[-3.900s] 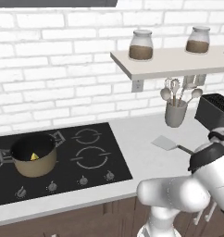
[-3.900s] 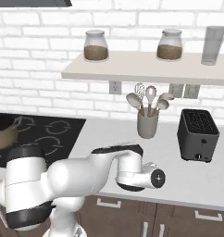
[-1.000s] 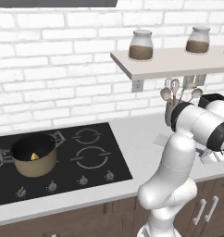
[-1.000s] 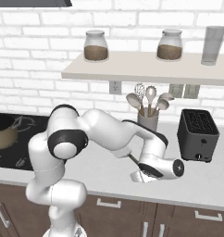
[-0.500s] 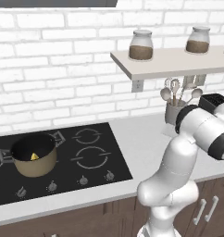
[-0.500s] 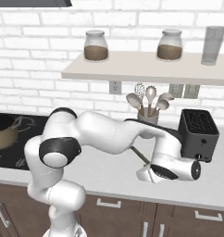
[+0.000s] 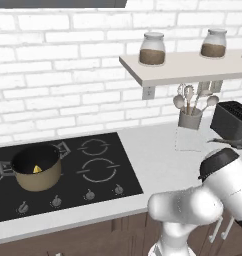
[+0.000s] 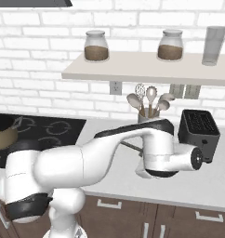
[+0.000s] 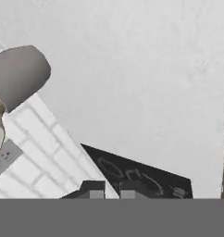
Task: Put the potato and lemon wedge in the pot. Retrieve the spatula and lightly stir the vegetables in the pot.
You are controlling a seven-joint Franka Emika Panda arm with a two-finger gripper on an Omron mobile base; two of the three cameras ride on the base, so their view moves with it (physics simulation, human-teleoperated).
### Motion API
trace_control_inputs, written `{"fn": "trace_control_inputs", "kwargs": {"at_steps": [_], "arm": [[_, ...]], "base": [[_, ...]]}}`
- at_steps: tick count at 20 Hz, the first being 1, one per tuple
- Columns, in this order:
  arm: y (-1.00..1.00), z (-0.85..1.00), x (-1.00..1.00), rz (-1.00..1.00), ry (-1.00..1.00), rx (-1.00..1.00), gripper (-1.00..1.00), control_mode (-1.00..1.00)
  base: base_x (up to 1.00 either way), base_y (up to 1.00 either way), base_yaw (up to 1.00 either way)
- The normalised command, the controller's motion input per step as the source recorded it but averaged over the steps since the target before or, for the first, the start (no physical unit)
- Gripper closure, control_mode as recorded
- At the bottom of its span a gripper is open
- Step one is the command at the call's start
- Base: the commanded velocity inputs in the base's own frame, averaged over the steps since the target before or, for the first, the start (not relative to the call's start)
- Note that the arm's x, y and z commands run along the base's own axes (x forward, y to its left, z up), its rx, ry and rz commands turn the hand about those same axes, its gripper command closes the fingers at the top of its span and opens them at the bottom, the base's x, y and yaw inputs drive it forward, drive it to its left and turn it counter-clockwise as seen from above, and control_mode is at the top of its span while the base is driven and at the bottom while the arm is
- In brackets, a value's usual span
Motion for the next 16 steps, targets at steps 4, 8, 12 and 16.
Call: {"fn": "trace_control_inputs", "kwargs": {"at_steps": [4, 8, 12, 16], "arm": [[1.0, 0.9, -0.09, 0.14, -0.5, -0.69, 1.0, -1.0], [1.0, 0.95, 0.0, 0.07, -0.47, -0.67, 1.0, -1.0], [1.0, 0.92, 0.0, 0.07, -0.43, -0.65, 1.0, -1.0], [0.85, 0.92, 0.0, 0.19, -0.31, -0.65, 1.0, -1.0]], "base": [[0.0, 0.0, 0.0], [0.0, 0.0, 0.0], [0.0, 0.0, 0.0], [0.0, 0.0, 0.0]]}}
